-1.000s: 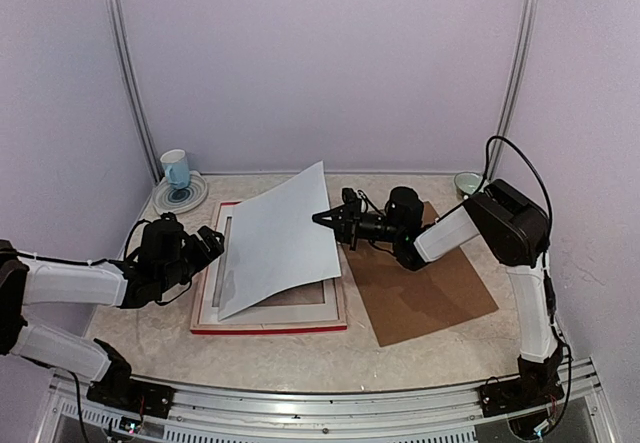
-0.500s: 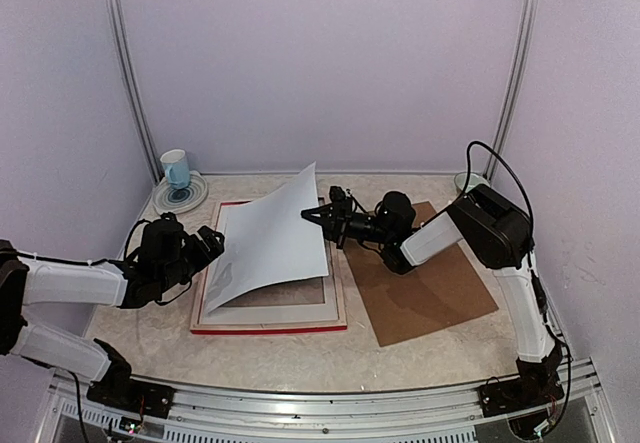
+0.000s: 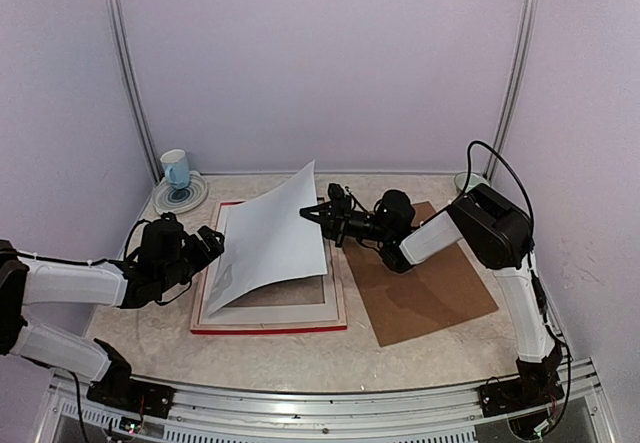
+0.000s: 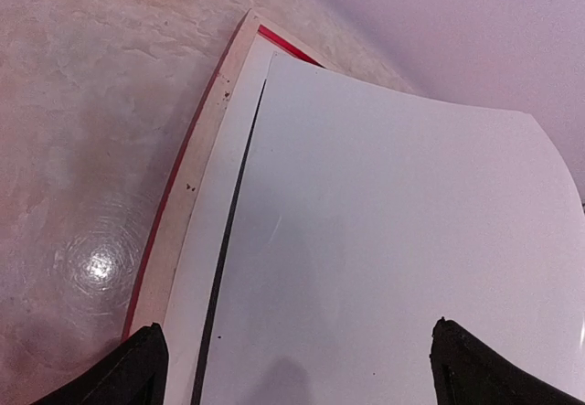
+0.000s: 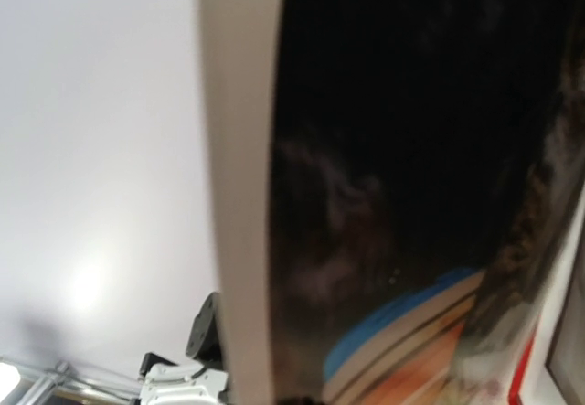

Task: Put the photo into the frame
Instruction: Pick up the photo from the mat board.

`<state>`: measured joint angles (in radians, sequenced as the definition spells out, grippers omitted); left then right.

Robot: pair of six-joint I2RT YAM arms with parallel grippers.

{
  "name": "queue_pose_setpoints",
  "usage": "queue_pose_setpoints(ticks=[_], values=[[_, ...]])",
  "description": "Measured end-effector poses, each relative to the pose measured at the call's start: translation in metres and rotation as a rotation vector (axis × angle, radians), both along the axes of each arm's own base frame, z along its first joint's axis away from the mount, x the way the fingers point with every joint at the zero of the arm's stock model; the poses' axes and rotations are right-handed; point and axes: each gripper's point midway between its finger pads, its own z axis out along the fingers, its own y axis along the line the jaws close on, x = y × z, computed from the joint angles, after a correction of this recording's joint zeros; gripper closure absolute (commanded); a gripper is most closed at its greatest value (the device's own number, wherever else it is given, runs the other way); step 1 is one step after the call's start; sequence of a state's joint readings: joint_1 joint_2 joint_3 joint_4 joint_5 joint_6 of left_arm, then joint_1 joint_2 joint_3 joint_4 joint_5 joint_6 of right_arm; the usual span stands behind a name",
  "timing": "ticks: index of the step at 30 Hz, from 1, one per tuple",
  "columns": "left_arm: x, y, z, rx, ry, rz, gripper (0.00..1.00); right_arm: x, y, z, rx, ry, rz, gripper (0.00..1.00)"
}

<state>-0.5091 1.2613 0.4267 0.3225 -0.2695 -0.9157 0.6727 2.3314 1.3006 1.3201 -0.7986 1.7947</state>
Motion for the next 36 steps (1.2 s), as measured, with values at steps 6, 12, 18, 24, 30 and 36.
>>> queue_pose_setpoints(ticks=[6, 12, 18, 24, 30, 36], values=[[0.0, 0.0, 0.0, 0.0, 0.0, 0.0, 0.01, -0.006, 0.007, 0.02, 0.04, -0.056, 0.028, 0.89], [0.0, 0.0, 0.0, 0.0, 0.0, 0.0, 0.01, -0.025, 0.019, 0.024, 0.048, -0.101, 0.077, 0.89], [0.0, 0.0, 0.0, -0.001, 0.0, 0.0, 0.01, -0.039, 0.025, 0.028, 0.066, -0.126, 0.111, 0.89], [0.0, 0.0, 0.0, -0.001, 0.0, 0.0, 0.01, -0.042, 0.025, 0.037, 0.104, -0.17, 0.115, 0.89], [0.0, 0.0, -0.001, -0.001, 0.002, 0.001, 0.01, -0.04, 0.029, 0.039, 0.116, -0.212, 0.123, 0.89], [-0.001, 0.001, -0.002, 0.0, 0.003, 0.001, 0.01, -0.039, 0.032, 0.032, 0.12, -0.236, 0.136, 0.89]])
